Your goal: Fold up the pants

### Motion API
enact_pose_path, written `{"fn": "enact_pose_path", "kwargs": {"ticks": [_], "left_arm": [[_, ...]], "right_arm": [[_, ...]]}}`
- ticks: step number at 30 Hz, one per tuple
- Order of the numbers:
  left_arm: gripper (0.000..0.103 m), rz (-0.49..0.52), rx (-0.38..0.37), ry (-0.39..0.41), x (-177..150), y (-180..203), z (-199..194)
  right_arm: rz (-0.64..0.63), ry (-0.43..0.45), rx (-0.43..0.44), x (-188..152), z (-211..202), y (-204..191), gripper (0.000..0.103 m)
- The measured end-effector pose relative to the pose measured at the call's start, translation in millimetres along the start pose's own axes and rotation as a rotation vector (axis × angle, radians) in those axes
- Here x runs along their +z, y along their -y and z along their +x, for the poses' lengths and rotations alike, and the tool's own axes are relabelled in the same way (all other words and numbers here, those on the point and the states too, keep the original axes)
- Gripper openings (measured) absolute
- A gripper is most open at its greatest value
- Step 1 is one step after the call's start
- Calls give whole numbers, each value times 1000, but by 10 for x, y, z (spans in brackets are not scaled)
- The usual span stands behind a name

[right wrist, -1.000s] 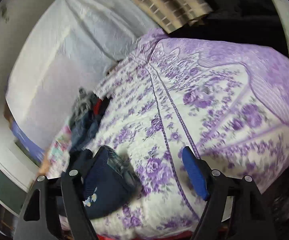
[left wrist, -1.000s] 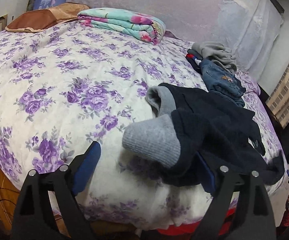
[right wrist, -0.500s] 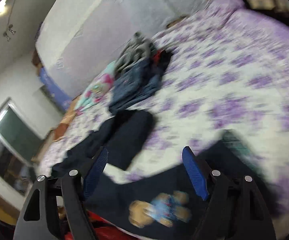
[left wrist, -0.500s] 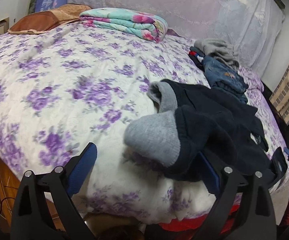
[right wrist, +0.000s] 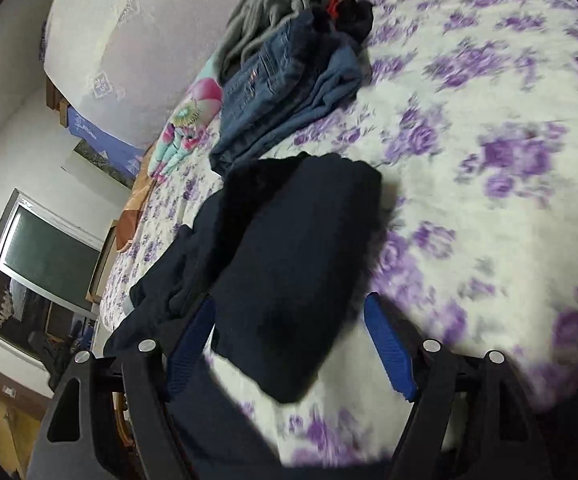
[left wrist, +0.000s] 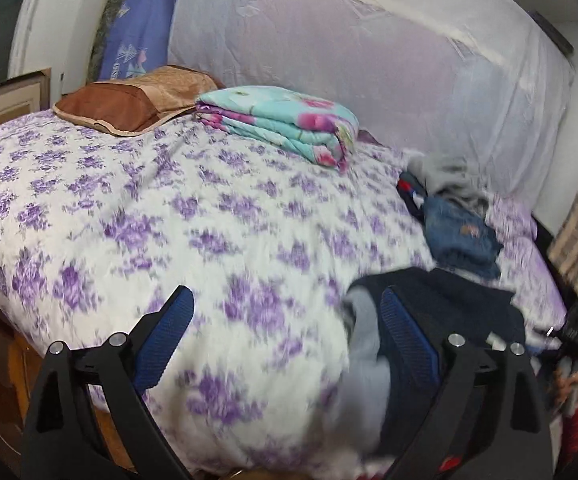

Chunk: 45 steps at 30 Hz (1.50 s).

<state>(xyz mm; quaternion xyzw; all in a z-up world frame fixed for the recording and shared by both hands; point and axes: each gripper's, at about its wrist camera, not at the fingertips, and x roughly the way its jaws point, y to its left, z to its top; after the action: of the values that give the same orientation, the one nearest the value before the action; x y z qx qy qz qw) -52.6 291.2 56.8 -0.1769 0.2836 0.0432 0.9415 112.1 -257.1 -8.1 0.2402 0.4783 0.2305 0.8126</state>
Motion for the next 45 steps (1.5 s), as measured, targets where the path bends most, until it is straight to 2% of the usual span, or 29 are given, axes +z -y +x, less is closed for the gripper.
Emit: {"fn": "enact_pose_path", "kwargs": {"ticks": [2,4,7,10,12,13,16,17,18,19,20,21,23,25,27,29,30,31,34,36,37,38,39,41,43,45], "left_arm": [[92,15,-21,-67,83,81,187],[92,83,-37,-166,106,268,491],[92,182,-4,-283,69,500,917],[90,153,-59,-430,-12,512,1304],[86,135,-100,-475,-63,534,1421],[84,164,-92,-465,-76,593,1433],[62,238,-83,-436,-98,765,1396],[46,265,-91,-423,-100,831,1378],[38,304,-77,-401,-107,902,1359],[35,327,-64,-387,-106,935,1347],[24,339,-68,-379,-100,952,1347],[19,335,-77,-369,-83,955,1329],[15,315,-78,-337,-5,949,1269],[14,297,-62,-268,208,957,1170],[13,262,-57,-201,447,953,1078],[13,209,-101,-149,704,947,997],[13,206,-115,-140,756,967,995],[13,227,-102,-124,765,1010,1008],[15,301,-43,-138,579,1060,1186],[17,298,-30,-186,418,990,1368],[17,279,-34,-213,338,921,1475],[20,261,-37,-223,295,873,1527],[21,237,-42,-230,258,822,1554],[22,177,-76,-245,248,715,1622],[25,145,-94,-252,238,659,1644],[27,132,-95,-260,215,637,1672]], "right_arm": [[-17,-13,-11,36,93,-18,58],[-24,-19,-1,52,144,-33,57],[-41,-15,-1,36,123,-41,51],[-35,-19,6,45,124,11,42],[-15,-24,26,67,123,64,41],[-8,-26,32,76,126,75,41],[-9,-31,33,110,155,95,41],[-14,-31,31,123,171,84,40],[-23,-29,30,129,177,72,37],[-42,-23,22,132,180,50,33],[-55,-19,16,134,189,21,23],[-69,-9,12,135,185,-7,15],[-111,25,-3,152,94,-94,12],[-183,92,-52,225,-116,-239,11],[-249,195,-126,360,-483,-392,11],[-351,315,-254,406,-837,-566,11],[-449,361,-334,365,-976,-686,11],[-524,374,-382,305,-1046,-746,11],[-803,371,-653,-229,-1069,-812,13],[-964,291,-761,-645,-880,-722,19],[-1004,239,-775,-797,-787,-672,20],[-1013,162,-720,-995,-698,-619,20],[-982,125,-652,-1083,-683,-581,22],[-873,102,-511,-1153,-764,-520,22],[-773,139,-412,-1090,-914,-481,25],[-609,239,-320,-859,-1155,-367,33]]}}
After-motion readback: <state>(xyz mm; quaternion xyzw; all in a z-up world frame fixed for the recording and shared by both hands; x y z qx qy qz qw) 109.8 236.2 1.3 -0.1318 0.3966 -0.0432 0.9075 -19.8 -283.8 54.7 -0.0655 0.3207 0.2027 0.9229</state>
